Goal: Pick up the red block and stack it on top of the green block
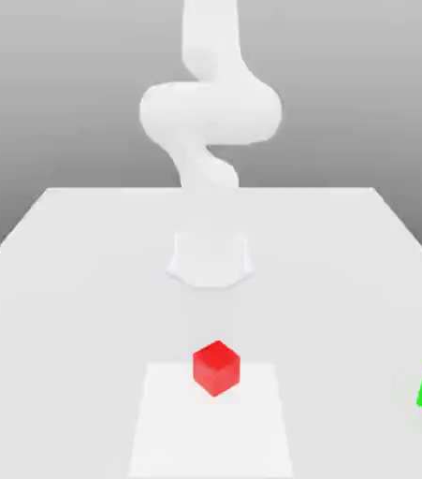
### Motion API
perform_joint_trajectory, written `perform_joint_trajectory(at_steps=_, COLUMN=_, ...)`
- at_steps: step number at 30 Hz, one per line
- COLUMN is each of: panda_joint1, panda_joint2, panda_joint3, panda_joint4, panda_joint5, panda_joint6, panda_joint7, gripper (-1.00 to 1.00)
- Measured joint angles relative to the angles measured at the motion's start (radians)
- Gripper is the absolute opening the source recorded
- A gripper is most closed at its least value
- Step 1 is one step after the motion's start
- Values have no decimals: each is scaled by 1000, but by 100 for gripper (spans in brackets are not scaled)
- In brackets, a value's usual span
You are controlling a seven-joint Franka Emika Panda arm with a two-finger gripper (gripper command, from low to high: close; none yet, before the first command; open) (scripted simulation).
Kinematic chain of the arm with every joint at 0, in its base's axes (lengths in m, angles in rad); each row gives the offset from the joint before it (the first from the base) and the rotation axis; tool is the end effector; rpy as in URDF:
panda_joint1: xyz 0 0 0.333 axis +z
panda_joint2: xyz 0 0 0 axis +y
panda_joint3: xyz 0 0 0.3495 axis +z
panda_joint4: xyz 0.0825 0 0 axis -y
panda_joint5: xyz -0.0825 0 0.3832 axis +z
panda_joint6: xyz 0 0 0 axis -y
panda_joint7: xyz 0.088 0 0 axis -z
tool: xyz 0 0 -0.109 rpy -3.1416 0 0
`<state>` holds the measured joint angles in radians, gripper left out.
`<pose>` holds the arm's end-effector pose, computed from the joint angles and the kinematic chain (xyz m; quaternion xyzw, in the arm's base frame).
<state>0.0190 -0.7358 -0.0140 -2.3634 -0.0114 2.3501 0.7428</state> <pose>0.3520 -0.0004 0.6845 -0.8734 0.3351 -0.3291 0.1289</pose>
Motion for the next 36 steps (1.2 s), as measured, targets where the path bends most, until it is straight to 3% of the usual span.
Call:
perform_joint_trajectory(at_steps=17, panda_joint1=137, panda_joint2=598, panda_joint3=-130, panda_joint4=-516, panda_joint5=-33, panda_joint6=447, panda_joint7=-541, gripper=0)
perform_joint_trajectory(at_steps=24, panda_joint1=93, panda_joint2=904, panda_joint3=-46, panda_joint4=-515, panda_joint5=110, panda_joint6=696, panda_joint7=-688, gripper=0)
perform_joint_trajectory(at_steps=25, panda_joint1=81, panda_joint2=924, panda_joint3=-33, panda_joint4=-512, panda_joint5=117, panda_joint6=713, panda_joint7=-693, gripper=-100)
perform_joint_trajectory(at_steps=31, panda_joint1=74, panda_joint2=933, panda_joint3=-25, panda_joint4=-511, panda_joint5=116, panda_joint6=720, panda_joint7=-692, gripper=-100)
perform_joint_trajectory(at_steps=36, panda_joint1=96, panda_joint2=797, panda_joint3=-68, panda_joint4=-531, panda_joint5=43, panda_joint6=604, panda_joint7=-641, gripper=-100)
